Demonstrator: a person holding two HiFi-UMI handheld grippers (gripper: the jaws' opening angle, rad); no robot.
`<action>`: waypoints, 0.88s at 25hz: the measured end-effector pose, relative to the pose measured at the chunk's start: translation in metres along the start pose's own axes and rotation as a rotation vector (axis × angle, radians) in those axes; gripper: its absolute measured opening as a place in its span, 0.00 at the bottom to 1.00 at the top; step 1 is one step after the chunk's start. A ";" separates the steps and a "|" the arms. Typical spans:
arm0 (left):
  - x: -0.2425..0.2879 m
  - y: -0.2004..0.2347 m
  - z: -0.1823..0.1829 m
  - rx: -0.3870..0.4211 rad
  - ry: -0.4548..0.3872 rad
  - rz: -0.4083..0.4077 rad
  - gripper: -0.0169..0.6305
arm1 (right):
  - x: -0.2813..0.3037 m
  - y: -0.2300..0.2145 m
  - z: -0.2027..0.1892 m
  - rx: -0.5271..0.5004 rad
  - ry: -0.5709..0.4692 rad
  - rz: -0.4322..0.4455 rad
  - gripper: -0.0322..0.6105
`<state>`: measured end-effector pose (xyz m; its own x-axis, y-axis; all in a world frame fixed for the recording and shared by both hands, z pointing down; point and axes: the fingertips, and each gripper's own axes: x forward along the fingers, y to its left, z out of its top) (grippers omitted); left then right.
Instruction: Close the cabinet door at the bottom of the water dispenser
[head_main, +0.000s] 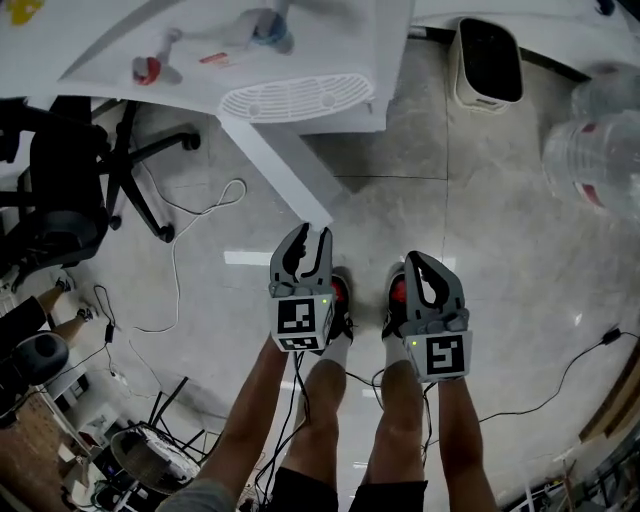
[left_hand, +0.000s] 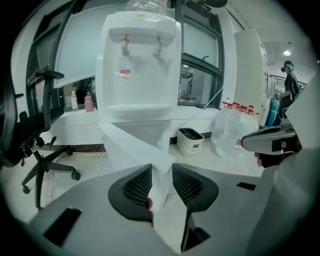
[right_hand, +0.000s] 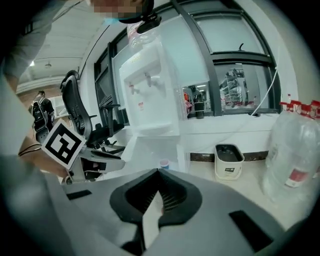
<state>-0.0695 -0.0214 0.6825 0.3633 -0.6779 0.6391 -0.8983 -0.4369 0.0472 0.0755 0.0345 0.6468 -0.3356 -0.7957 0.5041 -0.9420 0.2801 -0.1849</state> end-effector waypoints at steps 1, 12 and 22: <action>0.002 -0.003 0.002 0.007 0.001 -0.005 0.25 | 0.000 -0.003 0.000 0.002 -0.003 -0.004 0.08; 0.028 -0.026 0.022 0.046 -0.019 -0.058 0.23 | 0.010 -0.035 0.016 0.016 -0.054 -0.051 0.08; 0.055 -0.043 0.043 0.085 -0.052 -0.096 0.22 | 0.020 -0.059 0.016 0.049 -0.075 -0.092 0.08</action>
<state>-0.0003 -0.0654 0.6829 0.4606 -0.6596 0.5940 -0.8357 -0.5477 0.0397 0.1241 -0.0064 0.6540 -0.2449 -0.8555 0.4563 -0.9667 0.1794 -0.1825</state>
